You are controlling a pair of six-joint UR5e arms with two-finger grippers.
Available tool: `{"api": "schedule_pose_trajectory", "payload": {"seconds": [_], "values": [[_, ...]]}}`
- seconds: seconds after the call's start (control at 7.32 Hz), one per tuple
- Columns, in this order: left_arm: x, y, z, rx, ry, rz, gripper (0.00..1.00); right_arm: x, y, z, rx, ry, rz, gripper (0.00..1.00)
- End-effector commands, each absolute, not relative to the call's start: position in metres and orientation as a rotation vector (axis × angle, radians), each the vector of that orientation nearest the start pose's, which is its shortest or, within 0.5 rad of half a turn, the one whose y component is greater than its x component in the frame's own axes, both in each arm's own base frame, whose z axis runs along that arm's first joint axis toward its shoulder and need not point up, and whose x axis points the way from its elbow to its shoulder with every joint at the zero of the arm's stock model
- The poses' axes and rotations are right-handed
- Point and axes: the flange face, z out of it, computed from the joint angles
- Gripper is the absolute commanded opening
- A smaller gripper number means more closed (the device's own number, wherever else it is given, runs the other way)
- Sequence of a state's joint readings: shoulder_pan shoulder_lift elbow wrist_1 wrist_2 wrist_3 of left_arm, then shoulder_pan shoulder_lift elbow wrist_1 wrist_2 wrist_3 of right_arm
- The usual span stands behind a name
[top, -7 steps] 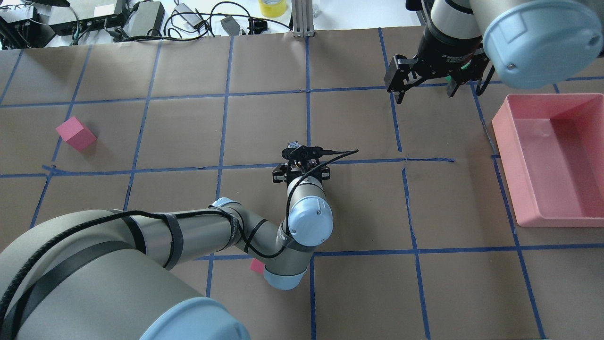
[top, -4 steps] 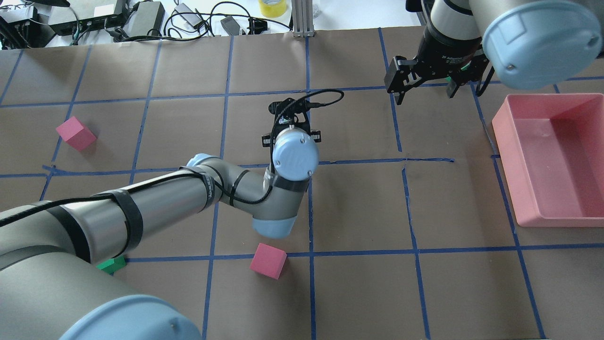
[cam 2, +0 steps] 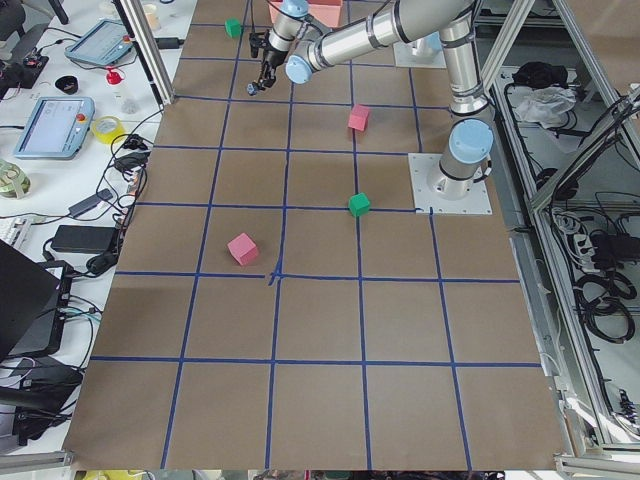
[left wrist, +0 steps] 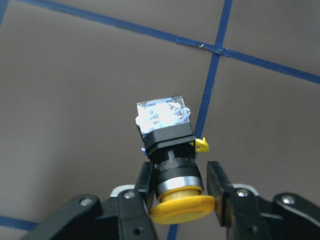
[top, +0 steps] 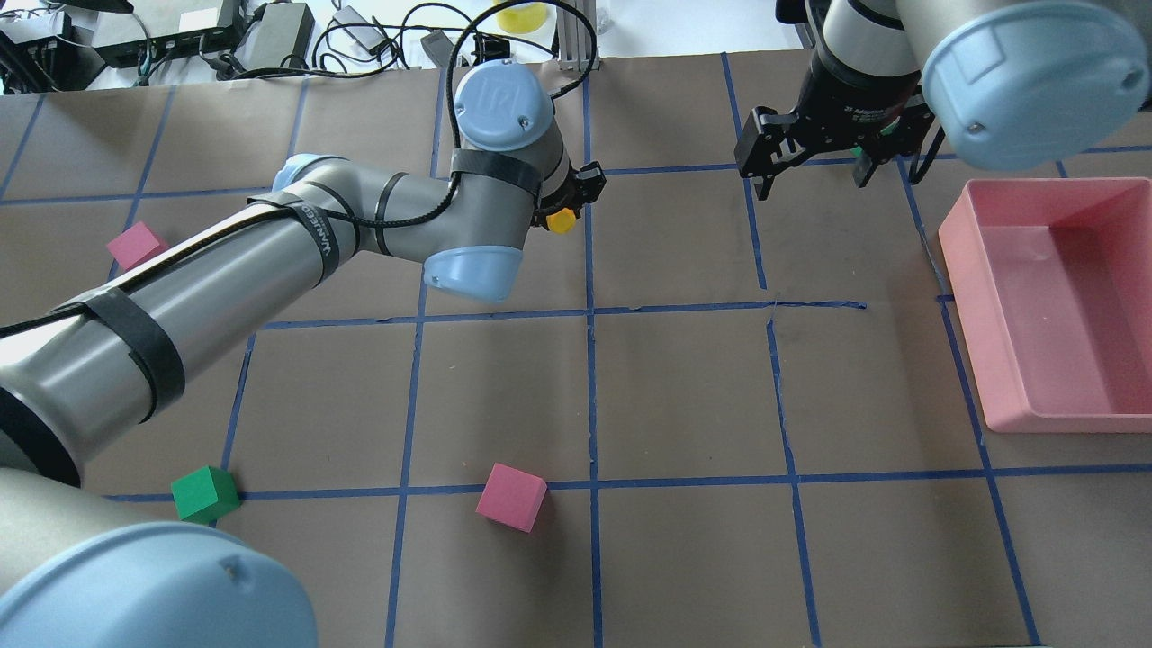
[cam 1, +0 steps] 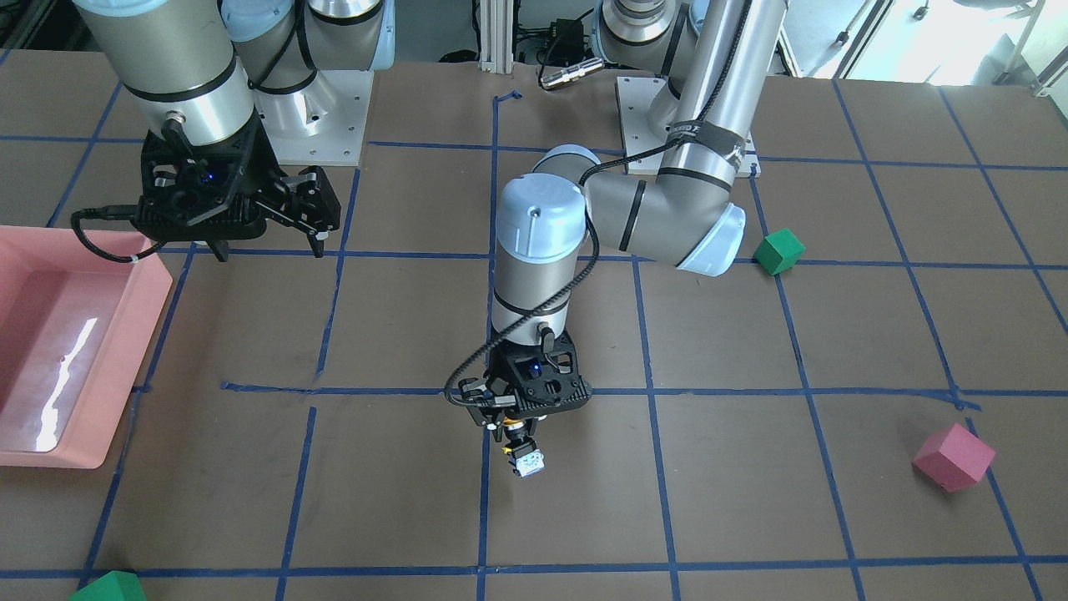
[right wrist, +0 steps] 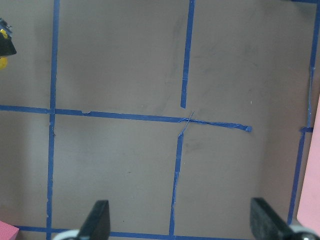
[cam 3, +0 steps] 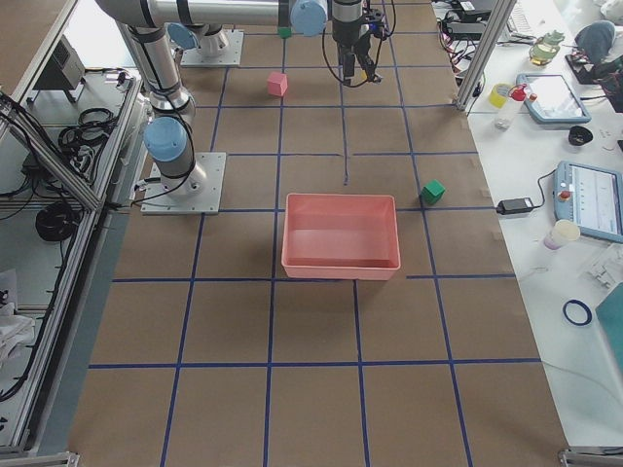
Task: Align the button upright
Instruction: 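Lift and rotate the button with the left gripper, cap downward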
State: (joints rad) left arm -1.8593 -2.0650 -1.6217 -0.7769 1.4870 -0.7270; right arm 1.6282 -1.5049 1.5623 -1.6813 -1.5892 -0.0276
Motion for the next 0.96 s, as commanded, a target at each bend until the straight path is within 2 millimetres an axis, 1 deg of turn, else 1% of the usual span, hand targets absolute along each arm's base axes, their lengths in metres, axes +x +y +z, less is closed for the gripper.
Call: {"api": "schedule_pose_trajectory", "payload": {"seconds": [0.0, 0.14, 0.27, 0.41, 0.55, 0.68, 0.82], "values": [[-0.302, -0.596, 0.260, -1.277, 3.233, 0.285, 0.14, 0.161, -0.516, 0.469, -0.132, 3.155, -0.083, 1.00], [-0.284, -0.609, 0.256, -1.503, 3.162, 0.386, 0.15, 0.160, -0.516, 0.469, -0.130, 3.156, -0.083, 1.00], [-0.276, -0.612, 0.248, -1.618, 3.167, 0.563, 0.16, 0.160, -0.516, 0.469, -0.130, 3.156, -0.083, 1.00], [-0.266, -0.616, 0.237, -1.655, 3.150, 0.609, 0.17, 0.160, -0.516, 0.469, -0.130, 3.156, -0.083, 1.00], [-0.262, -0.618, 0.232, -1.709, 3.127, 0.695, 0.17, 0.160, -0.516, 0.469, -0.130, 3.157, -0.083, 1.00], [-0.261, -0.610, 0.219, -1.689, 3.109, 0.735, 0.17, 0.160, -0.516, 0.470, -0.130, 3.155, -0.085, 1.00], [-0.261, -0.601, 0.207, -1.636, 3.132, 0.771, 0.17, 0.160, -0.517, 0.468, -0.130, 3.156, -0.078, 1.00]]}}
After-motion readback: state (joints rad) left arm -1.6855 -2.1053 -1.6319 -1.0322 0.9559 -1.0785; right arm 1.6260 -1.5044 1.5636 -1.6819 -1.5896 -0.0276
